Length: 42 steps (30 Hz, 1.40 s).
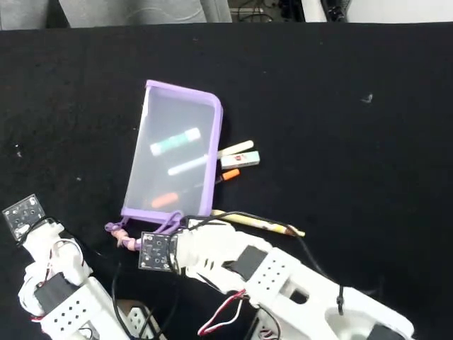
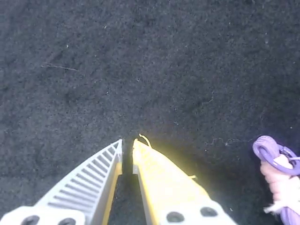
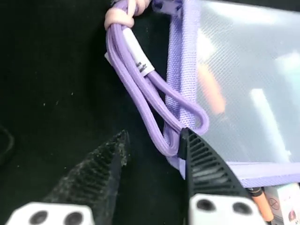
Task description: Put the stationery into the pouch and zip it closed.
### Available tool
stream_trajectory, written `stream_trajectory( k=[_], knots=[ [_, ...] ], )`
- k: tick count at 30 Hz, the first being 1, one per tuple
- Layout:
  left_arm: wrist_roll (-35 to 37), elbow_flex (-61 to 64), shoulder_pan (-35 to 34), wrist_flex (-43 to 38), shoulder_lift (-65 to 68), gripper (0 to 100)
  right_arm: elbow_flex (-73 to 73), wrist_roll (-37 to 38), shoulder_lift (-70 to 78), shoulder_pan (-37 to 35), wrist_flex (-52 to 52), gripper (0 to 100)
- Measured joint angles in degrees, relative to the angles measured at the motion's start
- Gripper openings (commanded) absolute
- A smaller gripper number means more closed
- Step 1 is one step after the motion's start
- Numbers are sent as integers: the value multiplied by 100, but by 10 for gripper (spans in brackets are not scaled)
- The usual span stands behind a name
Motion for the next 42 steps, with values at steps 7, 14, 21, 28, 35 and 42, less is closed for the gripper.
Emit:
stream_trajectory(
  k=[7,14,21,28,35,42],
  knots=[
    [0,0,0,0,0,51,-9,0,-158,0,-35,180],
    [0,0,0,0,0,51,-9,158,-448,0,-316,177],
    [0,0,0,0,0,51,-9,378,105,0,-519,177],
    [0,0,0,0,0,51,-62,659,853,0,-800,172],
    [0,0,0,0,0,51,-273,721,862,132,-835,26],
    [0,0,0,0,0,51,-273,721,870,905,-1178,11]
  ],
)
